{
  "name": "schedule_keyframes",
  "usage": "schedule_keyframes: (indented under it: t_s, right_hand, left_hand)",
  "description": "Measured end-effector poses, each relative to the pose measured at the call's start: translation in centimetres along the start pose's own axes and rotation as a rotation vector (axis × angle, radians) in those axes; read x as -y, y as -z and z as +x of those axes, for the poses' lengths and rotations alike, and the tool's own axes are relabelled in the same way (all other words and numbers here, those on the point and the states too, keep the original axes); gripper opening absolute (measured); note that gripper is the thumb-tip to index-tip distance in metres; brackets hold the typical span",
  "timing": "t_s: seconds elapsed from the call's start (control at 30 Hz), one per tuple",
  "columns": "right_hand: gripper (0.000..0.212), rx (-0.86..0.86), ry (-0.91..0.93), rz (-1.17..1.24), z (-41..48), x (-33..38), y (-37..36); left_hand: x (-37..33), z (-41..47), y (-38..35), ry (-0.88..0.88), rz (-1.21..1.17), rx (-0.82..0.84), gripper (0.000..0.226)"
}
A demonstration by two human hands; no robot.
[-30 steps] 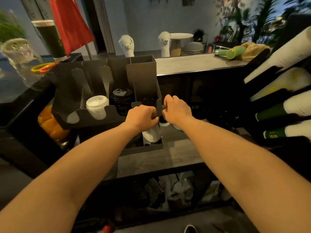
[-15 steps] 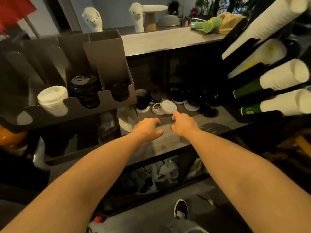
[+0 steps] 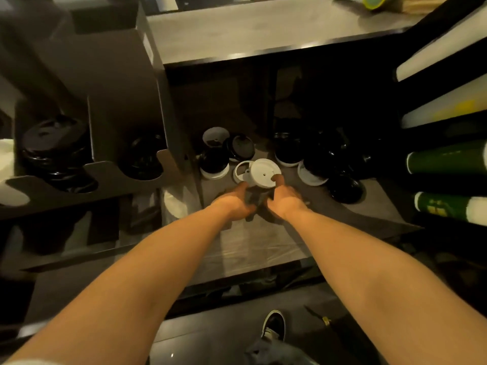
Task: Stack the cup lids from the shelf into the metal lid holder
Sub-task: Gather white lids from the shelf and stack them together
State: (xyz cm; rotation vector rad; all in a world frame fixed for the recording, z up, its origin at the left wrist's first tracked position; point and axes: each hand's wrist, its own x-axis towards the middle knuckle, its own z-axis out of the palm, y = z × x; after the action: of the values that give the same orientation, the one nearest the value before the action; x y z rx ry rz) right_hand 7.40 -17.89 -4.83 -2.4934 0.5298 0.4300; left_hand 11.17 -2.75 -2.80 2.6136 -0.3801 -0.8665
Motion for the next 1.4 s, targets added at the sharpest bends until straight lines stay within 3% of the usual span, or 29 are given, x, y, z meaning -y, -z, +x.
schedule_keyframes:
  t_s: [0.13,0.27,0.43,0.8,0.97,1.17,1.4]
  right_hand:
    - [0.047,0.027,0.033,0.294,2.8,-1.2,-0.4]
    - [0.031,0.047,0.083,0.338,4.4,-2.1,-1.1]
    - [0.016,-0.101,0.078,0.398,4.5,-3.1,-1.6]
    - [0.025,-0.104,-0.032,0.332,5.2,-3.4,-0.4]
    - [0.045,-0.071,-0.011,0.242,5.3,-2.9,-0.1]
    - [0.053,-0.071,0.012,0.237,4.8,-2.9,0.6]
    - [0.039,-0.088,0.047,0.451,3.4,-1.1,0.4]
  left_hand:
    - [-0.7,2.8,-0.3,0.062,-0.076,-0.052,0.087]
    - [-1.2,4.2,-0.5,0.119,-0.21,-0.072,0.095]
    - [-1.2,4.8,-0.8,0.196,-0.169,-0.035,0.099]
    - [-0.6,5.8,-1.6,0.244,-0.183,-0.109,0.106]
    - [0.2,6.3,-1.9,0.268,-0.194,-0.178,0.097]
    - [1.2,5.4,-1.6,0.301,-0.155,-0.237,0.089]
    - [1.0,3.4,-0.4,0.266,-0.163,-0.256,0.086]
